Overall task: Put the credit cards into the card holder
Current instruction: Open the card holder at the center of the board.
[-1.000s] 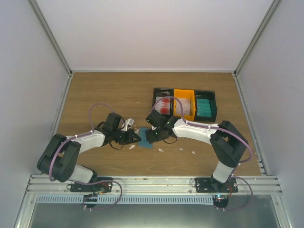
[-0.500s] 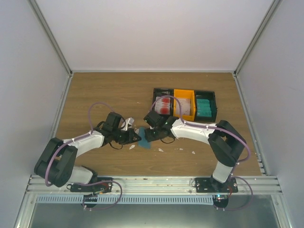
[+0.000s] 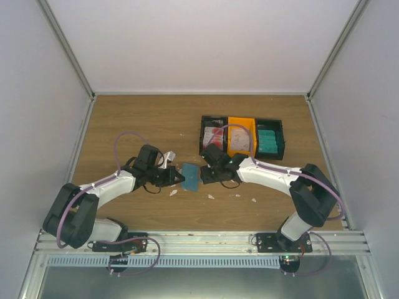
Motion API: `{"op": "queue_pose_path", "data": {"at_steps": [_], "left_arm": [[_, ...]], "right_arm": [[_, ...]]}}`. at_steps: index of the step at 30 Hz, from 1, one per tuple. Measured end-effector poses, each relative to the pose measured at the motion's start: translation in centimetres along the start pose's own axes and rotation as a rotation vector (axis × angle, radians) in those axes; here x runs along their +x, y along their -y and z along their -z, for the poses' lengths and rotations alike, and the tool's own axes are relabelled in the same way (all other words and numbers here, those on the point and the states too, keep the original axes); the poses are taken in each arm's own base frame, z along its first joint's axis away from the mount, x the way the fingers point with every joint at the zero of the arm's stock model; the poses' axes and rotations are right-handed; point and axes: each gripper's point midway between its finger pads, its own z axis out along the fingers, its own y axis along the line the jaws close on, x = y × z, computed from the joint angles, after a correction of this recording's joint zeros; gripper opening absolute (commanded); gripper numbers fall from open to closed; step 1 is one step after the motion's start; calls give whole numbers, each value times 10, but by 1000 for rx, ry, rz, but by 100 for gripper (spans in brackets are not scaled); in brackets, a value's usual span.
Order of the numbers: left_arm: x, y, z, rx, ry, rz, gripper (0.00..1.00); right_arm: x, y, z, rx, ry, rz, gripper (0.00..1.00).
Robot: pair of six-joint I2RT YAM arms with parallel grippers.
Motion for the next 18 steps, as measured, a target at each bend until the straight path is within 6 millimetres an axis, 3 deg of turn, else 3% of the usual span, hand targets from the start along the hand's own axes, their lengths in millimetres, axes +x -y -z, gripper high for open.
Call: {"op": "queue_pose_path", "data": {"at_steps": [5,18], "left_arm": [[1,-1,0,-2,-3,3,0],[3,-2,0,-6,-10,9,0]], "right_arm": [[-13,-16,3,-113,46,-21,40],[5,-19,-31,-182,-36,-48,10]]}}
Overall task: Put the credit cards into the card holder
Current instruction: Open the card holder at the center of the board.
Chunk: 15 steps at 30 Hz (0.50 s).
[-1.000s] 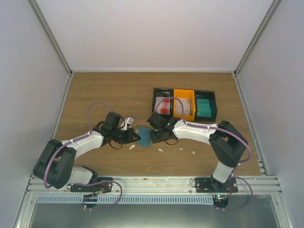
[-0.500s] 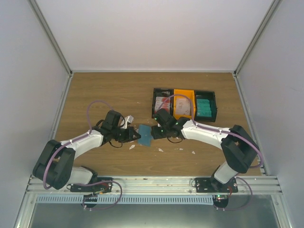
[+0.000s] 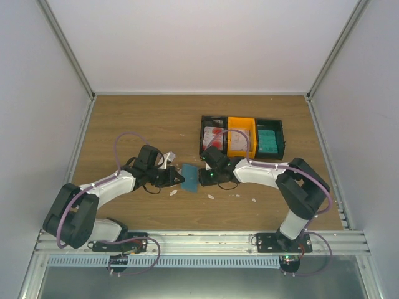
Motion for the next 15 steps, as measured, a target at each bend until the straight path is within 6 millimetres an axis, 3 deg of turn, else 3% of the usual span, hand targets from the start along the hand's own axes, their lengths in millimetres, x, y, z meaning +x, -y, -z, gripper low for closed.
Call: {"op": "queue_pose_path", "data": {"at_steps": [3,5,7,11,15], "left_arm": [[0,0,0,0,0,0,0],[0,0,0,-1,-1,1,6],[0,-1,0,-3,-1,2,19],[-1,-3,1,-22,9,1,58],[-2,-8,5,-59,30,4,74]], "right_arm": [[-2,-3,-4,-34,-4,-5,2],[-3,-5,-4,-47,-3,-4,0],[-4,-5,-4,-52,-1,-5,1],[-3,-2,0,-45,-5,-4,1],[-4,-2,18,-48,4,9,1]]}}
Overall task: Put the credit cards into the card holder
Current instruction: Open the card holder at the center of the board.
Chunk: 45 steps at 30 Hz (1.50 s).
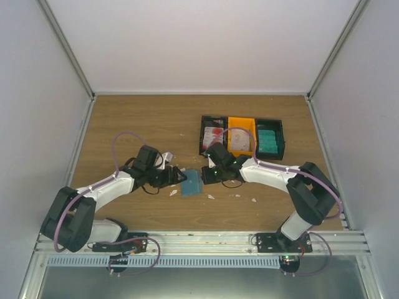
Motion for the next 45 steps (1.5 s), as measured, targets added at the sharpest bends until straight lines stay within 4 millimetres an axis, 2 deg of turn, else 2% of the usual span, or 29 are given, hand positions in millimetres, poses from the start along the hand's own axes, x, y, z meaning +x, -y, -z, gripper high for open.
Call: {"op": "queue_pose_path", "data": {"at_steps": [5,15,20,24,27,31,34,39,45], "left_arm": [[-5,-8,9,-61,45,6,79],[-24,-10,37,-128,180,2,80],[-29,-12,49,-149,229,4,80],[-30,-12,53,-150,240,3,79],[-30,-11,52,-145,236,-2,78],[-28,-8,51,-122,221,-6,70],[-26,-5,45,-97,195,-4,61],[-21,-6,32,-54,140,5,43],[-9,-13,14,-17,67,39,31]], "right_arm": [[-1,-13,17,-48,-5,34,1],[-19,-66,34,-279,4,73,1],[-22,-81,36,-362,6,73,1],[-23,-85,32,-389,0,69,1],[-22,-83,30,-384,0,66,1],[-23,-72,25,-324,13,67,1],[-16,-54,18,-242,8,59,0],[7,-15,6,-90,-40,38,0],[17,2,3,-18,-60,25,0]]}}
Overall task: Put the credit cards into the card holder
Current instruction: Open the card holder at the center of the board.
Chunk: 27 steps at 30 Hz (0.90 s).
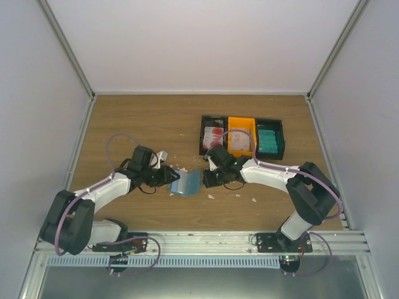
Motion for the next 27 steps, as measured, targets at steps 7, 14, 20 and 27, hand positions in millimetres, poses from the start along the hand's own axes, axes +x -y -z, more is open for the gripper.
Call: {"op": "queue_pose_path", "data": {"at_steps": [7,14,20,27], "left_arm": [[4,4,-12,42,-39,-5,28],[12,-9,-23,9,-82,31,50],[19,-12,-31,1,-115,47,38],[25,7,-38,87,-150,7,36]], "right_arm": [[-1,2,0,13,8,4,0],[1,7,-2,30,6,5,1],[7,16,-11,58,-14,-2,1],[10,27,-19,103,-21,-7,1]]}}
